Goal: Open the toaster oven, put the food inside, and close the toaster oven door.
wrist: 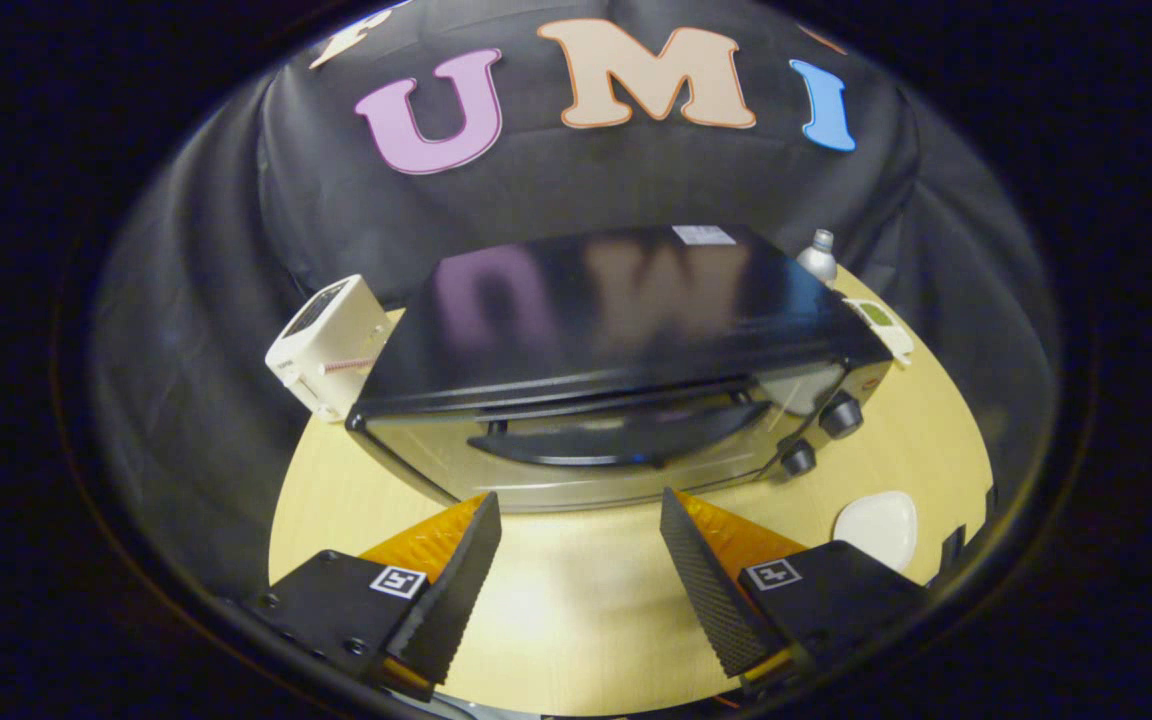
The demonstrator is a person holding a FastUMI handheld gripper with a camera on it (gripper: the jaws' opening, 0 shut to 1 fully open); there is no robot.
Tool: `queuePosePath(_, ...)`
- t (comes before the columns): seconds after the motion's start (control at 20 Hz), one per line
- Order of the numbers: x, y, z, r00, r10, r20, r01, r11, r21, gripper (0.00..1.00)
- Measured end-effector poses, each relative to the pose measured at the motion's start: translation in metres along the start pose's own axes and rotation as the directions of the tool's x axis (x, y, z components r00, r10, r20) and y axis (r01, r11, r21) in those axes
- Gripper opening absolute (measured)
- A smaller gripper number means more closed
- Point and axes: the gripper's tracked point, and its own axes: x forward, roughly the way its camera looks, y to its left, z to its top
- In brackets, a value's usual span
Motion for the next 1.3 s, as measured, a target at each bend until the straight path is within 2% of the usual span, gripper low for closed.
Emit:
queuePosePath(0.15,-0.016,0.004,0.022,0.999,-0.004,0.054,0.002,1.0,0.028,1.0)
queuePosePath(0.3,-0.041,0.008,0.06,0.987,0.018,0.16,-0.021,1.0,0.019,0.99)
queuePosePath(0.7,-0.099,0.006,0.17,0.899,0.03,0.438,0.024,0.993,-0.119,0.99)
queuePosePath(1.05,-0.13,0.038,0.207,0.84,0.103,0.533,-0.034,0.99,-0.138,0.99)
queuePosePath(1.3,-0.135,0.04,0.201,0.84,0.108,0.532,-0.05,0.991,-0.123,0.99)
